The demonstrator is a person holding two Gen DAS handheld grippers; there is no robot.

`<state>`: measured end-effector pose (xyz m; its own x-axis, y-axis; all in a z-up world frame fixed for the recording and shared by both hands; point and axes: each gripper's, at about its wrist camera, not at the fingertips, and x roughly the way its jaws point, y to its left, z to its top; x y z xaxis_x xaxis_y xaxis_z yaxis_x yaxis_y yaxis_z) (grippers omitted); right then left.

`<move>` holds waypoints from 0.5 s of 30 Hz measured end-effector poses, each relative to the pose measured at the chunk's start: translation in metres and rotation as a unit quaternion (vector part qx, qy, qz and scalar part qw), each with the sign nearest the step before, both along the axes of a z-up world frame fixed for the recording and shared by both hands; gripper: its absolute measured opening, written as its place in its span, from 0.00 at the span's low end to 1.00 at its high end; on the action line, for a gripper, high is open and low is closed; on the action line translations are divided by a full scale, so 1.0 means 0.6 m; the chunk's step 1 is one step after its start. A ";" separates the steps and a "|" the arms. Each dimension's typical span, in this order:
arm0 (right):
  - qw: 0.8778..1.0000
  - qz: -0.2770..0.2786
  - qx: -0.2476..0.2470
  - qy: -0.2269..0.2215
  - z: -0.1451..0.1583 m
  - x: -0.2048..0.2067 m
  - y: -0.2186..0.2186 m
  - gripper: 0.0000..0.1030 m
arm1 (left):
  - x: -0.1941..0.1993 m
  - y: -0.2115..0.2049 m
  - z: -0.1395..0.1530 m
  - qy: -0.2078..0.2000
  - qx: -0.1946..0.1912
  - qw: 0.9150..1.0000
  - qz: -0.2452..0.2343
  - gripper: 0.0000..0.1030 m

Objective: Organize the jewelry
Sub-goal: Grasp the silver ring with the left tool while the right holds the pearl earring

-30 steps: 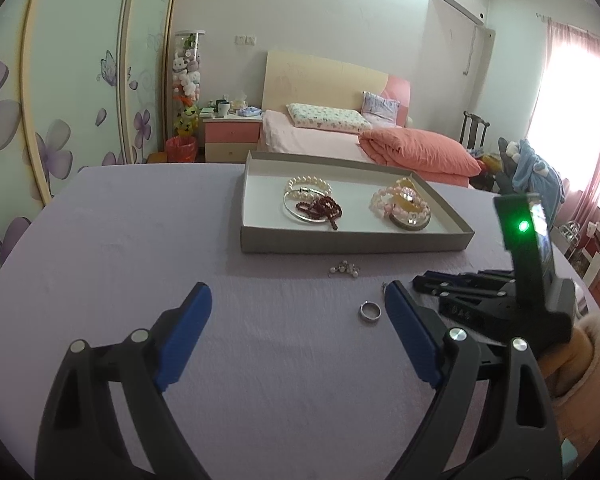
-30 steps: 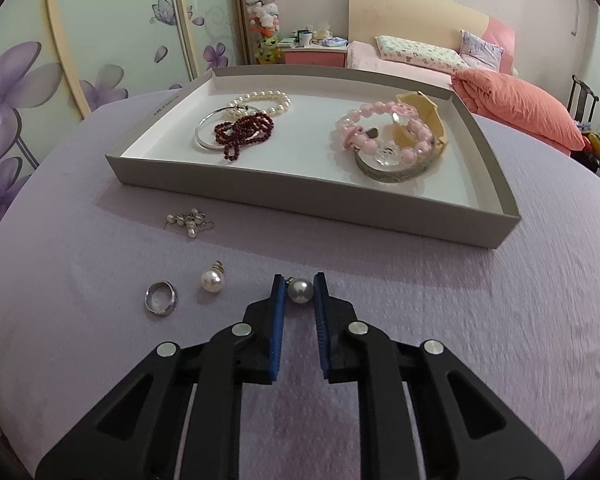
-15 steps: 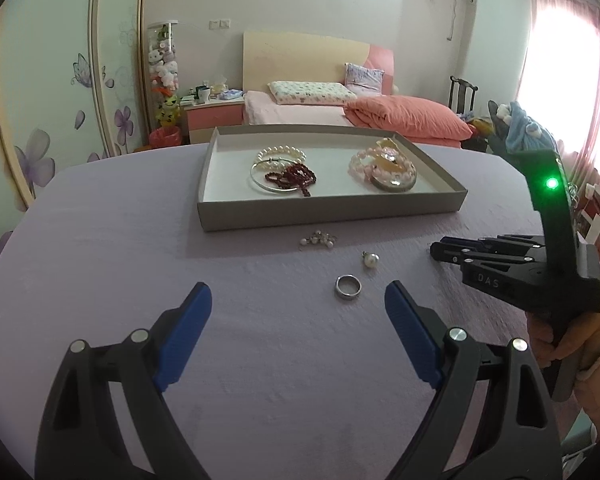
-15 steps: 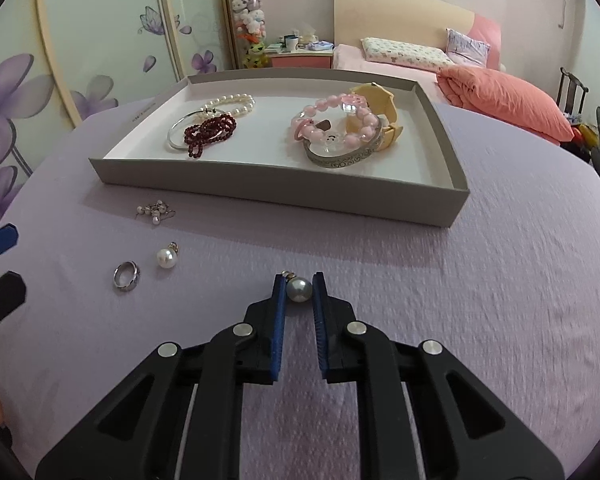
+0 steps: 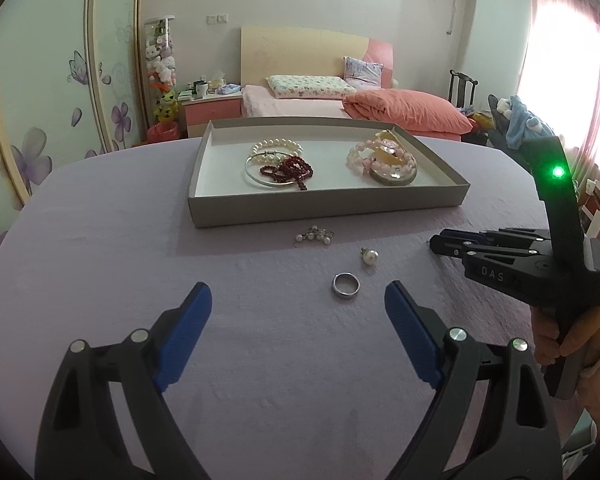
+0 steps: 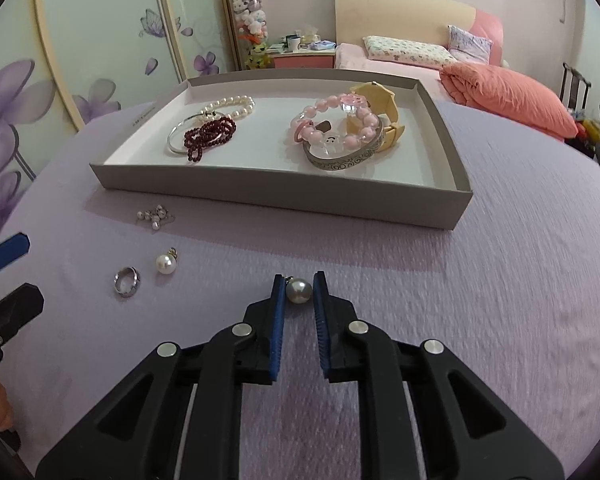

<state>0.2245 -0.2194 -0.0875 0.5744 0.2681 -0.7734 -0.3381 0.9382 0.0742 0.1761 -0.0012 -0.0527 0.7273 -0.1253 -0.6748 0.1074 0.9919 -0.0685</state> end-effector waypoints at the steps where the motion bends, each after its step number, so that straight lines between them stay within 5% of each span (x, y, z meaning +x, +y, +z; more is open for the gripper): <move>1: 1.000 0.001 -0.002 -0.001 0.001 0.001 0.001 0.14 | 0.001 -0.003 -0.001 0.001 0.001 1.000 -0.002 0.84; 11: 0.997 -0.068 0.049 -0.002 0.025 0.024 -0.072 0.14 | 0.043 -0.049 -0.031 0.042 0.031 0.998 -0.024 0.83; 15: 0.995 -0.078 0.064 -0.004 0.032 0.030 -0.086 0.14 | 0.069 -0.067 -0.047 0.068 0.039 0.997 -0.022 0.68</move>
<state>0.2427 -0.2712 -0.0681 0.6231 0.2712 -0.7336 -0.1909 0.9623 0.1936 0.2174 -0.0414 -0.0811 0.6234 -0.0982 -0.7757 0.1459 0.9893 -0.0080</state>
